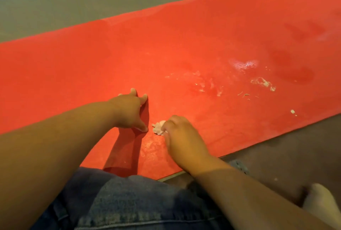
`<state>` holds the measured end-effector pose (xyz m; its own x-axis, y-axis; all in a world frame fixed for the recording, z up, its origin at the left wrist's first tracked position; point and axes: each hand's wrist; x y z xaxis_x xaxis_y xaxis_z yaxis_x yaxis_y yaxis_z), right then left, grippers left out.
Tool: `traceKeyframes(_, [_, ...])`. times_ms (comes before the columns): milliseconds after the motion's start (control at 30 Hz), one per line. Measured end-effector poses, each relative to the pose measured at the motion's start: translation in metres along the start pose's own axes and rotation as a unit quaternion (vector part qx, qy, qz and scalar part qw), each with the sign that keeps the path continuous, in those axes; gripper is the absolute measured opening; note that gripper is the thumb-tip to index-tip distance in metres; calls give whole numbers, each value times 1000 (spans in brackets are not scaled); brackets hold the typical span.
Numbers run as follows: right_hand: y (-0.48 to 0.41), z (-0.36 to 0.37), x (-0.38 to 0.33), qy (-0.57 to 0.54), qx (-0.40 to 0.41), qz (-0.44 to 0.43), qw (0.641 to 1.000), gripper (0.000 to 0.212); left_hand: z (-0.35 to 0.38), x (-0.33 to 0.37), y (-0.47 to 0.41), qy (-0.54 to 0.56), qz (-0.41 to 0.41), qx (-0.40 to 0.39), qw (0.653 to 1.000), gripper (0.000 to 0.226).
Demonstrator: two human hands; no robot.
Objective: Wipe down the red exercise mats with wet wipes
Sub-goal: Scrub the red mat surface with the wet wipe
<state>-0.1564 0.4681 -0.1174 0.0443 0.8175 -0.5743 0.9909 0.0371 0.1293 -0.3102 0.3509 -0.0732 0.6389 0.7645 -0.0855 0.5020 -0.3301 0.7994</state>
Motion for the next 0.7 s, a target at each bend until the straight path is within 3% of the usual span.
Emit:
traceKeyframes(67, [3, -16, 23, 2, 10, 18, 1000, 19, 3, 9, 0, -1, 1, -9, 1000, 124])
traceKeyframes(133, [9, -46, 62, 11, 50, 96, 994, 19, 5, 20, 0, 5, -1, -15, 1000, 127])
traceKeyframes(267, [31, -89, 119, 47, 154, 269, 950, 16, 3, 35, -3, 19, -20, -8, 1000, 132])
traceKeyframes(333, [27, -73, 99, 12, 143, 258, 955, 25, 0, 38, -3, 20, -28, -9, 999, 135])
traceKeyframes(400, [20, -44, 57, -35, 97, 161, 981, 33, -2, 39, -2, 22, -36, -13, 999, 137])
traceKeyframes(467, [20, -14, 19, -36, 32, 35, 998, 29, -3, 39, -3, 15, -39, -9, 999, 138])
traceKeyframes(533, [27, -10, 15, -13, -20, -9, 1000, 24, -2, 39, -3, 15, -37, -7, 999, 138])
traceKeyframes(633, [35, -48, 67, -6, 10, 78, 997, 23, -1, 36, -5, 33, -31, -2, 999, 138])
traceKeyframes(700, [48, -82, 111, 20, 94, 199, 975, 20, 0, 34, -7, 31, -28, 4, 999, 139])
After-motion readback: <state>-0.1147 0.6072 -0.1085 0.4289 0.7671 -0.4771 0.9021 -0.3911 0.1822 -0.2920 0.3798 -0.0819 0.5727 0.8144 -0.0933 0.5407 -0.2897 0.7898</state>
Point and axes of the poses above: each hand's wrist, its own y-axis away from the middle knuckle, its own z-axis out of the palm, x = y × z, and after that the axes turned 11 degrees about -x, right-handed
